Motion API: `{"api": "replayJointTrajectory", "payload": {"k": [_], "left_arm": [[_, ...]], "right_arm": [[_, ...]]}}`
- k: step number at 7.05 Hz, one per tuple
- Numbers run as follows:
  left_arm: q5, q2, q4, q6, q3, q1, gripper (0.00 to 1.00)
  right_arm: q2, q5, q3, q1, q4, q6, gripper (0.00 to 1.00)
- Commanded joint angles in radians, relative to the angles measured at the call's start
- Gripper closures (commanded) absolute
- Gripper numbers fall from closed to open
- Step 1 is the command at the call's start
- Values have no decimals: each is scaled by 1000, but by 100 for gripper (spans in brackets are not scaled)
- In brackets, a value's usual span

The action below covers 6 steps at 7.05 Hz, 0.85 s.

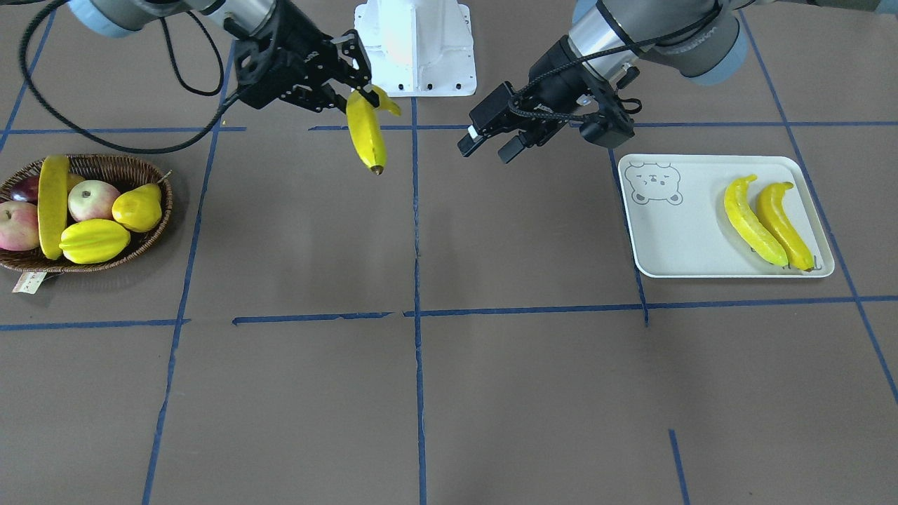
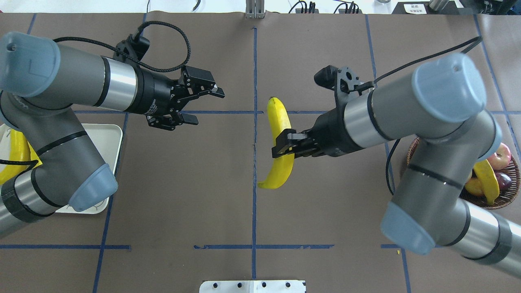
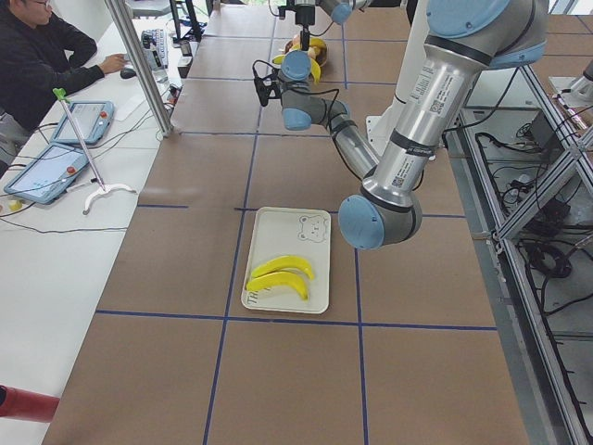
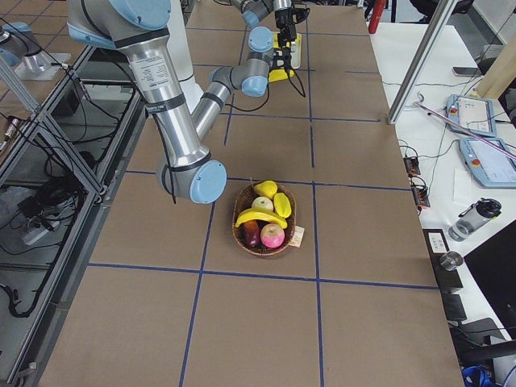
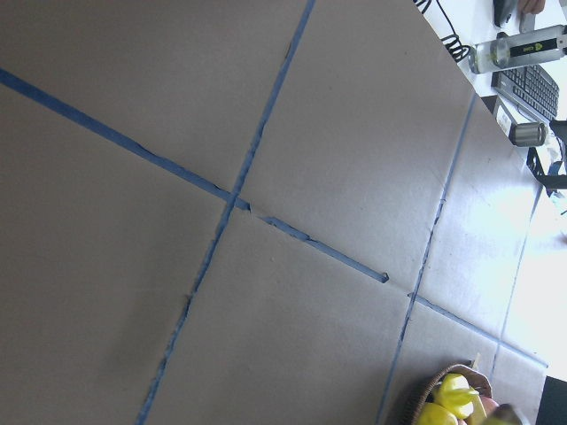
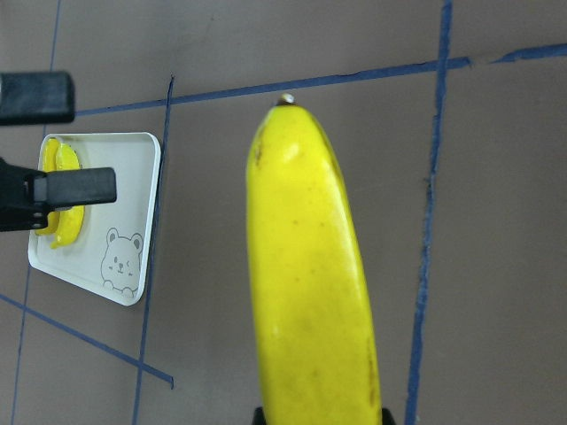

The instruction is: Transfer all bananas from basket to plate

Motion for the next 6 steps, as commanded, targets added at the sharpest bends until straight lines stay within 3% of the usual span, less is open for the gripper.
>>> {"api": "replayJointTrajectory", "payload": {"k": [1,4,6], "left_arm": [[1,-45,-6,-10,26,38,1],[49,-72,-11,-10,40,138,1],[47,-72,-9,-10,28,139,1]], "right_arm": [[47,-145,-14,-113,21,50,100],[57,-147,-14,-113,23,57,100],[61,-147,-16,-112,23,57,100]]}}
